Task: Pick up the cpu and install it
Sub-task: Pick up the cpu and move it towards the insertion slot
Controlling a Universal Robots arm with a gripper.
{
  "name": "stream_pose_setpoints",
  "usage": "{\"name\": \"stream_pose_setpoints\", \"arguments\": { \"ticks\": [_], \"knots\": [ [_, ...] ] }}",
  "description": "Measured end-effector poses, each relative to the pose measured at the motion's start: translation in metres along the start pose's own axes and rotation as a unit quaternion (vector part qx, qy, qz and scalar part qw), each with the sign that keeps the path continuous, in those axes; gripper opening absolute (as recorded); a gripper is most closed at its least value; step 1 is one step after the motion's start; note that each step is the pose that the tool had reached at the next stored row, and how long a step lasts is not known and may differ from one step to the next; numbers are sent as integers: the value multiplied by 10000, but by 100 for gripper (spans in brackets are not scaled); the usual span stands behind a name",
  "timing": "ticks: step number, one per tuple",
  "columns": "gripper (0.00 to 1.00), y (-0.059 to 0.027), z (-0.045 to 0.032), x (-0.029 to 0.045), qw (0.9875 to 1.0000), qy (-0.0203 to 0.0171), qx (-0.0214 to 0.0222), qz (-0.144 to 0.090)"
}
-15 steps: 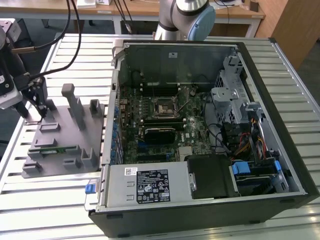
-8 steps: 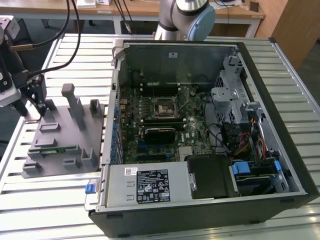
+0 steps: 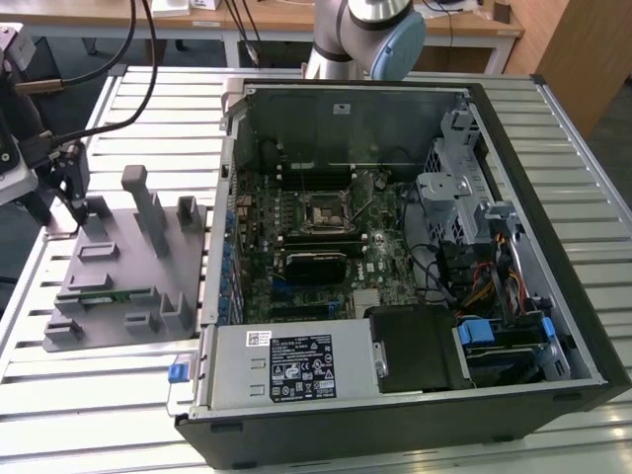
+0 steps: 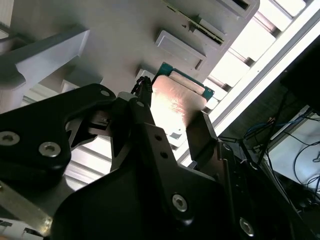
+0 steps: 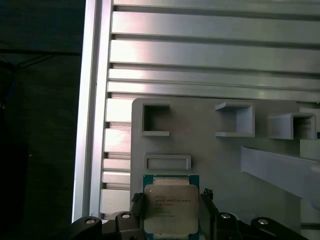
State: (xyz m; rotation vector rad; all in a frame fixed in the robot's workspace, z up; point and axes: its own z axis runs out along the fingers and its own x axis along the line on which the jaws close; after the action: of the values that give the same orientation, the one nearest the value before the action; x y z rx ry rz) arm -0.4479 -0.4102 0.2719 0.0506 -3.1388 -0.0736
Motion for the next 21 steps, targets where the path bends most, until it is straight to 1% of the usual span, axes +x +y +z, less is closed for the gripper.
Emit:
{"name": "stream_pose_setpoints", "arguments": {
  "ticks": [21],
  "knots": [
    [53,14,-285,0,10000,0,0,0]
  ]
}}
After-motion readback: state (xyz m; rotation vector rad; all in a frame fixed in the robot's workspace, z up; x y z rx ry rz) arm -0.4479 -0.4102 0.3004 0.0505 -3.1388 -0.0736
